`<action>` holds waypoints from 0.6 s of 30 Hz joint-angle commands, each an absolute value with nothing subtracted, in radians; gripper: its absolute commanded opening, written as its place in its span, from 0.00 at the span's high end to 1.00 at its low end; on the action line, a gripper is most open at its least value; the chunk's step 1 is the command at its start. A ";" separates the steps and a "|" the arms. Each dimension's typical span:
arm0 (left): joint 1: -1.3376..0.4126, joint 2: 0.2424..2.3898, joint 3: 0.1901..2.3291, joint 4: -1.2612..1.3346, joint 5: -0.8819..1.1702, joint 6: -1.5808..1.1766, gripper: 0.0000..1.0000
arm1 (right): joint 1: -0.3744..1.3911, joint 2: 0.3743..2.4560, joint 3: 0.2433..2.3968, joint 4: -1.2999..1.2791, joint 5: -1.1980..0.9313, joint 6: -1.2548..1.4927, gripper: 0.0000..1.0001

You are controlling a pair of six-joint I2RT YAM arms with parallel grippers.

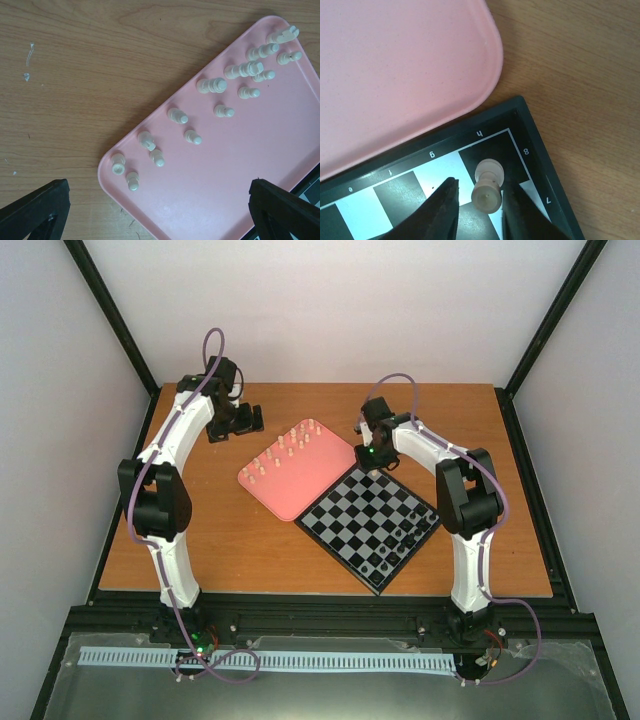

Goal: Set up the chess pieces on the board
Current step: Place the chess piece on the chessboard.

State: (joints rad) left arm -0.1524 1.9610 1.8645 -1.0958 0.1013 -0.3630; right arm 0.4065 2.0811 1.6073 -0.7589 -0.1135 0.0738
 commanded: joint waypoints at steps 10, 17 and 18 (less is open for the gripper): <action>-0.146 1.930 1.880 -1.094 0.098 -0.367 0.00 | 0.413 2.020 1.673 -0.758 -0.107 0.047 0.47; -0.146 1.936 1.884 -1.094 0.104 -0.370 0.00 | 0.414 2.137 1.908 -0.767 -0.161 0.077 0.43; -0.146 1.939 1.886 -1.094 0.106 -0.371 0.00 | 0.415 2.173 1.958 -0.776 -0.178 0.081 0.43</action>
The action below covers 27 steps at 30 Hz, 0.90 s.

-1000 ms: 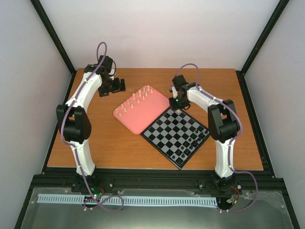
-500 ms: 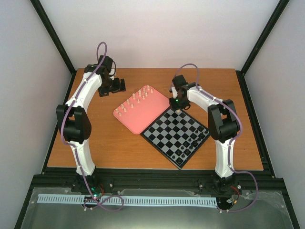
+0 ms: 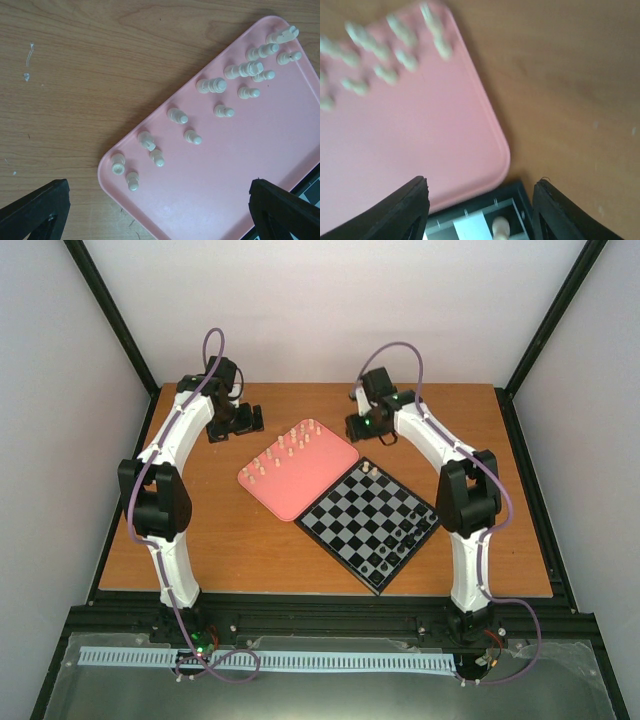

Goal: Set up the chess pieces on the board
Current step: Place the chess piece on the chessboard, then pick up the chess piece from the storage box.

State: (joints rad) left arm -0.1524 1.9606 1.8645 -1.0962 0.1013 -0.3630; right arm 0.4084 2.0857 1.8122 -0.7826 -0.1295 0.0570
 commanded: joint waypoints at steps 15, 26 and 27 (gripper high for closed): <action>-0.146 1.940 1.877 -1.092 0.103 -0.374 0.00 | 0.477 2.541 2.401 -0.730 -0.274 0.091 0.45; -0.146 1.940 1.860 -1.080 0.114 -0.378 0.00 | 0.480 2.628 2.450 -0.671 -0.262 0.168 0.51; -0.146 1.942 1.860 -1.080 0.115 -0.378 0.00 | 0.480 2.636 2.459 -0.668 -0.260 0.176 0.51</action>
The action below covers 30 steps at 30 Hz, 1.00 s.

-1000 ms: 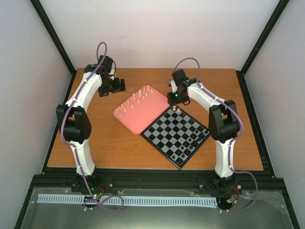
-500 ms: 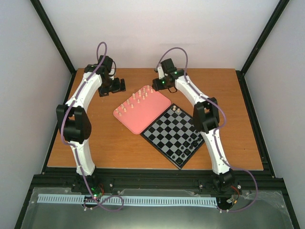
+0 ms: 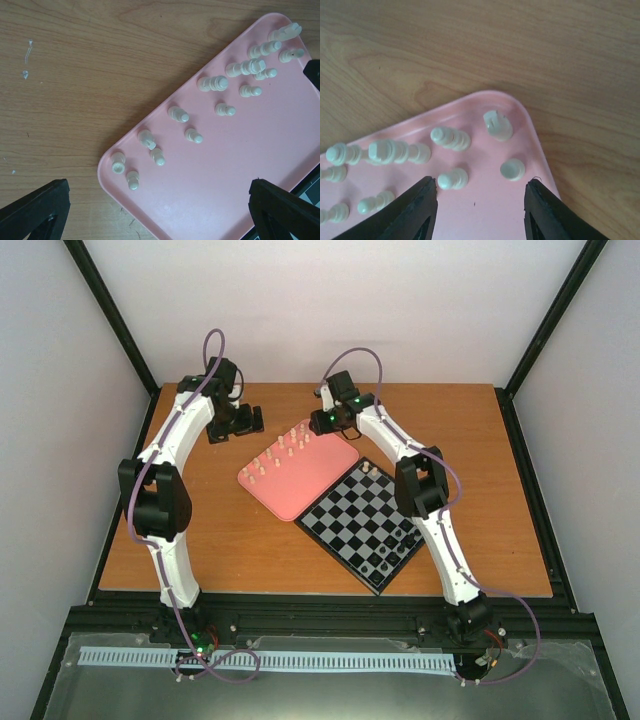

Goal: Set up the chess pieces on the board
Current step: Pick up the chess piece from the storage box.

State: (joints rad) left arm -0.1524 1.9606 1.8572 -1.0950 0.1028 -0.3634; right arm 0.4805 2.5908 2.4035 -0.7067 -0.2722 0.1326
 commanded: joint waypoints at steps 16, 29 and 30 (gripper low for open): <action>-0.146 1.939 1.841 -1.066 0.130 -0.380 0.00 | 0.482 2.697 2.515 -0.660 -0.218 0.213 0.55; -0.146 1.939 1.840 -1.068 0.128 -0.380 0.00 | 0.481 2.723 2.529 -0.652 -0.218 0.220 0.60; -0.146 1.940 1.841 -1.068 0.126 -0.380 0.00 | 0.481 2.725 2.532 -0.652 -0.218 0.219 0.60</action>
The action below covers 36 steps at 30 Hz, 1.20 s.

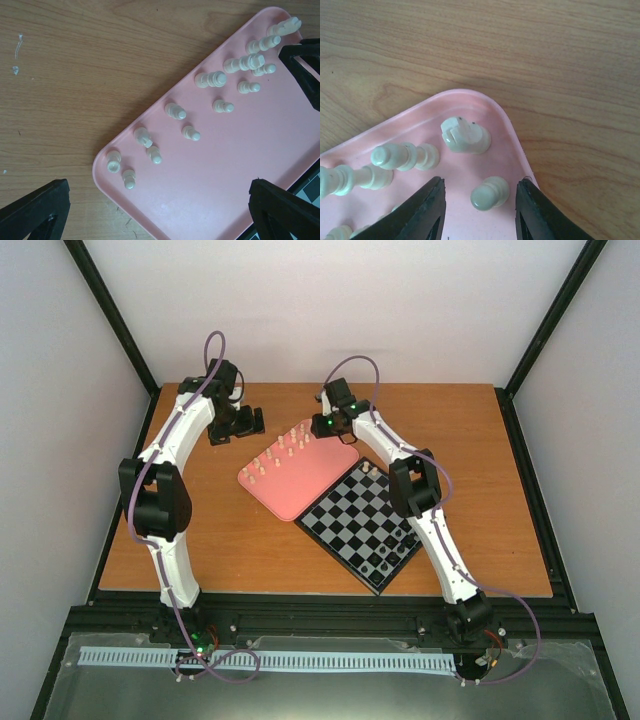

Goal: Set up the chess pieces on the board
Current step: Pick up the chess piece from the storage box.

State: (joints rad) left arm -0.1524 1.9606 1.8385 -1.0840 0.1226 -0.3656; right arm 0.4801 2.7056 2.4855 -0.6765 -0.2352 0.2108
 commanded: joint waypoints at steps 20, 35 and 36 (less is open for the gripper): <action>-0.142 1.949 1.840 -1.066 0.135 -0.381 0.00 | 0.481 2.736 2.536 -0.657 -0.209 0.221 0.75; -0.137 1.938 1.831 -1.063 0.133 -0.379 0.00 | 0.481 2.691 2.536 -0.697 -0.205 0.203 0.87; -0.137 1.937 1.832 -1.063 0.133 -0.379 0.00 | 0.481 2.673 2.535 -0.703 -0.204 0.199 0.88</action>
